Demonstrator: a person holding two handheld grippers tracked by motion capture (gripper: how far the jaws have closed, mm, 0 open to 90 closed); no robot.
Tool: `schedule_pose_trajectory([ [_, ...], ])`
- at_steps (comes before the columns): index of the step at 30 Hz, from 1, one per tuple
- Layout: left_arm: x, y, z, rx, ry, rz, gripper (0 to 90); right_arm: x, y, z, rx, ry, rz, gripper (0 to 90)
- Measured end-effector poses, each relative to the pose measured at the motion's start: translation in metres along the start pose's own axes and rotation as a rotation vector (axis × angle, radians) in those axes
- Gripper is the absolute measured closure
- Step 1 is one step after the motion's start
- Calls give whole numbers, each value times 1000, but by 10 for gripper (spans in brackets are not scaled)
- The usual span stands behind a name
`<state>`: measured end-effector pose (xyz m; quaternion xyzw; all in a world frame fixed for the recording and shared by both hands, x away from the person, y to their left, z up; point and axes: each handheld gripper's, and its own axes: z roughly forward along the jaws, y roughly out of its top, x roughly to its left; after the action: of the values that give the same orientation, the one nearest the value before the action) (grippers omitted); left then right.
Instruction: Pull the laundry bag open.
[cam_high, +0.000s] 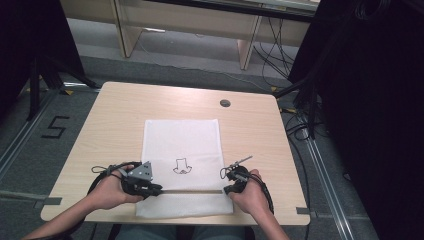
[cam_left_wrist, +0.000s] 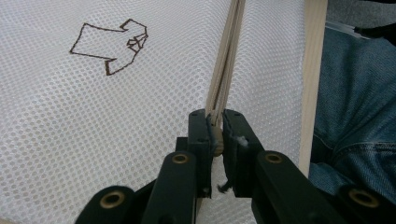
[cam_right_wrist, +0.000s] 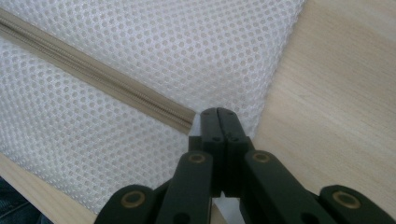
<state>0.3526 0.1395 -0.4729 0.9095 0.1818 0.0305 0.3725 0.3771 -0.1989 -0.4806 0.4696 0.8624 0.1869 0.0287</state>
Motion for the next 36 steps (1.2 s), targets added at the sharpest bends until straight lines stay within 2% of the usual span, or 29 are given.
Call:
schedule_pose_trajectory([
  [3, 1, -1, -1, 2, 8, 11, 817, 0, 0, 0, -1, -1, 2, 900],
  [4, 1, -2, -1, -3, 4, -4, 817, 0, 0, 0, -2, -1, 2, 900],
  [6, 1, -3, -3, 8, 12, 7, 817, 0, 0, 0, -2, -1, 1, 900],
  [14, 3, -12, -9, -4, 13, -27, 817, 0, 0, 0, 1, 0, 0, 900],
  [17, 3, -14, -11, 2, 22, -14, 817, 0, 0, 0, -6, -2, -5, 900],
  [18, 3, -15, -12, 1, 20, -21, 817, 0, 0, 0, 3, -4, 12, 900],
  [20, 5, -17, -14, 3, 27, -23, 817, -1, 0, 0, -5, 1, -5, 900],
  [21, 4, -19, -14, -7, 25, -39, 817, 0, 0, 0, -5, -1, -5, 900],
  [22, 5, -21, -16, 5, 32, -30, 818, -1, 0, 0, -6, 1, -5, 900],
  [24, 4, -24, -16, -14, 23, -54, 817, -1, 0, 0, -6, 1, -6, 900],
  [26, 4, -24, -16, -12, 21, -49, 817, -1, 0, 0, -6, 0, -6, 900],
  [28, 4, -23, -18, -10, 22, -26, 817, 0, 0, 0, 1, 0, 0, 900],
  [29, 4, -23, -18, -10, 22, -26, 817, 0, 0, 0, 1, 0, 0, 900],
  [30, 3, -24, -17, -21, 18, -50, 817, 2, 0, 0, 7, 7, 23, 900],
  [31, 3, -24, -18, -17, 23, -49, 817, 0, 0, 0, 1, 1, 0, 900],
  [32, 5, -25, -20, 2, 32, -26, 817, 0, 0, 0, 0, -1, 1, 900],
  [33, 5, -25, -20, 2, 32, -26, 817, 0, 0, 0, 0, -1, 1, 900],
  [34, 5, -27, -20, -9, 29, -47, 817, 0, 0, 0, 0, -1, 1, 900],
  [36, 6, -32, -23, 5, 37, -44, 817, 0, 0, 0, -4, 1, -7, 900],
])
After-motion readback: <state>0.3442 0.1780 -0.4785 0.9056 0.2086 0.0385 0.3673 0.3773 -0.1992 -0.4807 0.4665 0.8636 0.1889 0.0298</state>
